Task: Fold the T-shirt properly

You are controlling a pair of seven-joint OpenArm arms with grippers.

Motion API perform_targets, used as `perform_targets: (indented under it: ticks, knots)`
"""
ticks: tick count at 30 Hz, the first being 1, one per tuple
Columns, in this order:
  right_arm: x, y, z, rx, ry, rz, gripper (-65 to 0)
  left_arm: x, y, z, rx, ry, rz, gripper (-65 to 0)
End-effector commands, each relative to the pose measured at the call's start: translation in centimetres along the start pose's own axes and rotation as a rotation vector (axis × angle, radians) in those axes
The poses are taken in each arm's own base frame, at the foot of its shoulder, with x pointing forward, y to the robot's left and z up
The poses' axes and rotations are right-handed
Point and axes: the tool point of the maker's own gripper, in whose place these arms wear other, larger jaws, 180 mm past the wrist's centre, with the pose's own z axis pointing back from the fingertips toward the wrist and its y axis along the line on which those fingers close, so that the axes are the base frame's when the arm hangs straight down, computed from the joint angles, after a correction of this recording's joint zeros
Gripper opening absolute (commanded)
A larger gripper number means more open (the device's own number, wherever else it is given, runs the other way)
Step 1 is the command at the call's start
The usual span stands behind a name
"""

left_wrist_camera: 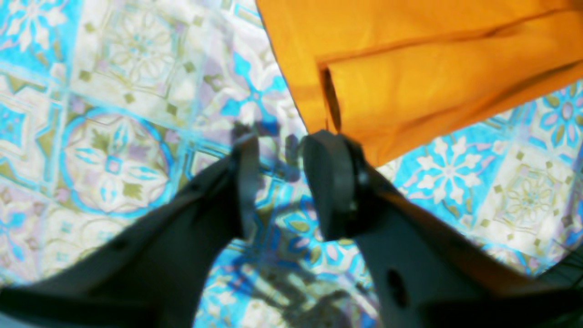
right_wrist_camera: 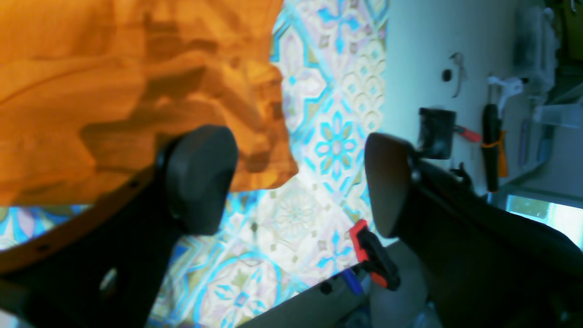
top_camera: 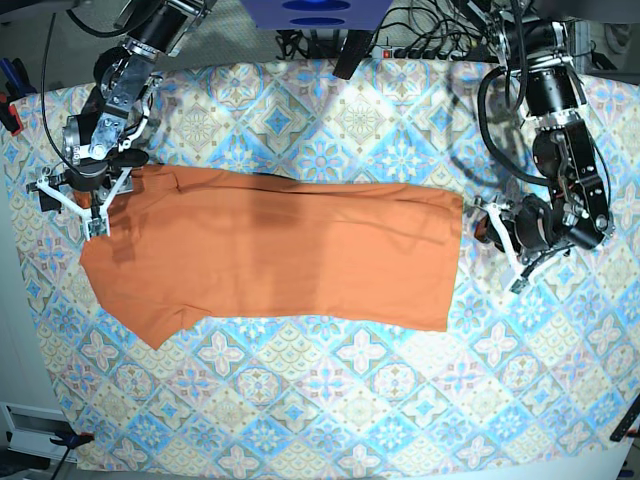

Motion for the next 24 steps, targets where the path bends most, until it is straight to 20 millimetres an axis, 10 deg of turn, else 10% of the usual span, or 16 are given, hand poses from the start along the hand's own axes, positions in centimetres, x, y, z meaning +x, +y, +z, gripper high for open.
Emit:
perform_targets:
  ticks: [1,24]
  knots:
    - [0.6,-0.9,0.2,-0.027,-0.021,0.000,-19.4,0.9,0.8,0.2,0.004,-0.019,0.009,-36.7]
    - [0.2,-0.6,0.2,-0.019,-0.012,0.008,-19.4,1.1,1.0,-0.5,-0.018,-0.007,0.032,-28.6]
